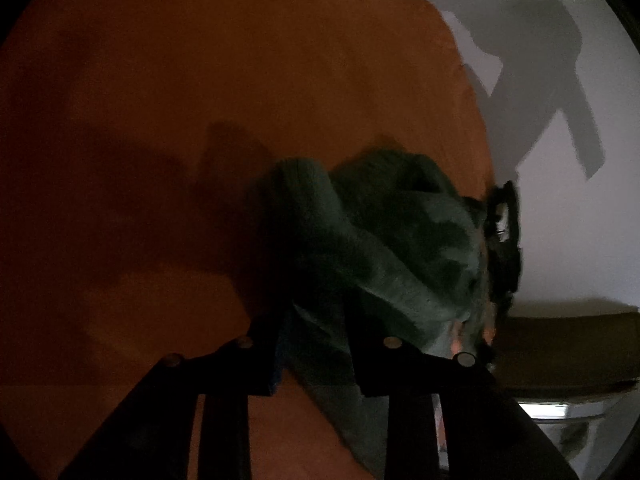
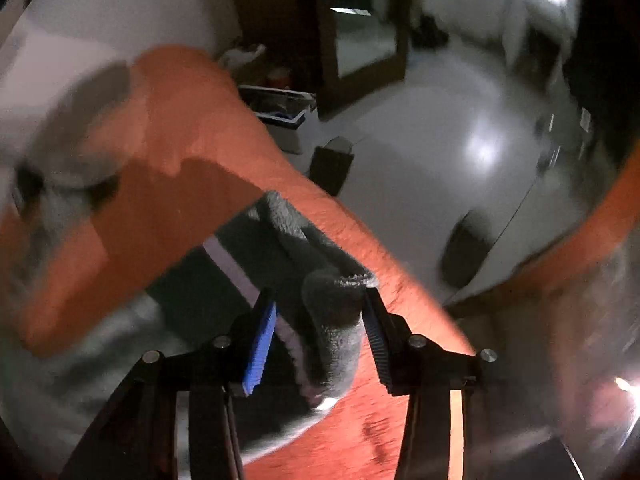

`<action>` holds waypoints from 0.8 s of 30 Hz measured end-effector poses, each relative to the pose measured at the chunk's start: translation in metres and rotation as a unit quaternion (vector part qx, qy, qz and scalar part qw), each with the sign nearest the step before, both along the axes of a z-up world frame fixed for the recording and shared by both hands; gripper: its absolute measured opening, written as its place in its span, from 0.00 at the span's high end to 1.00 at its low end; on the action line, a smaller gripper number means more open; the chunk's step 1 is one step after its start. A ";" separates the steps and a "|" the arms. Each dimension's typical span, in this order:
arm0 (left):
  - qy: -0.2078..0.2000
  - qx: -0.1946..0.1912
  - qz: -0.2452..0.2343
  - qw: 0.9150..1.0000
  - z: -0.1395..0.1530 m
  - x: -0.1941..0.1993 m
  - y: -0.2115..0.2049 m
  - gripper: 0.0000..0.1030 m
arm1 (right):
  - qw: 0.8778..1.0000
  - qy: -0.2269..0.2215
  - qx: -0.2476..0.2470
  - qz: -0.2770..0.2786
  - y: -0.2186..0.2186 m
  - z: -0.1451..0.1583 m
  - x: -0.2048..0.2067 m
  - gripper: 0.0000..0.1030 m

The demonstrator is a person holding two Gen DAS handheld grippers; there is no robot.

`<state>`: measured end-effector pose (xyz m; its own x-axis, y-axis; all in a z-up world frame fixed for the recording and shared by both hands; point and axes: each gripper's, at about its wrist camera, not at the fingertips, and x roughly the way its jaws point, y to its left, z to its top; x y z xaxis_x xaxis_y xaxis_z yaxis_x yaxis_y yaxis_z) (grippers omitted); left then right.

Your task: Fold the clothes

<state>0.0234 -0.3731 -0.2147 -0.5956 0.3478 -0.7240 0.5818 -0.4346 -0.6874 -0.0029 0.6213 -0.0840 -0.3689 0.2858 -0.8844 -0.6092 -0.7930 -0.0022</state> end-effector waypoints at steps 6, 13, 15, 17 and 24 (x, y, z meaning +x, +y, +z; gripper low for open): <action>0.053 -0.021 -0.050 0.997 0.075 -0.008 0.035 0.72 | 0.989 0.071 0.077 0.103 -0.085 0.083 -0.006 0.59; 0.069 -0.045 -0.184 0.980 0.201 -0.005 0.140 0.39 | 0.970 0.152 0.006 0.191 -0.193 0.190 0.005 0.59; 0.047 -0.133 -0.228 0.964 0.240 -0.007 0.175 0.25 | 0.969 0.136 -0.054 0.200 -0.215 0.203 0.004 0.59; 0.011 -0.237 -0.257 0.937 0.263 -0.017 0.205 0.24 | 0.970 0.110 -0.085 0.201 -0.239 0.216 -0.001 0.59; -0.085 -0.274 -0.170 0.943 0.272 -0.067 0.244 0.24 | 0.978 0.075 -0.053 0.187 -0.309 0.244 -0.054 0.50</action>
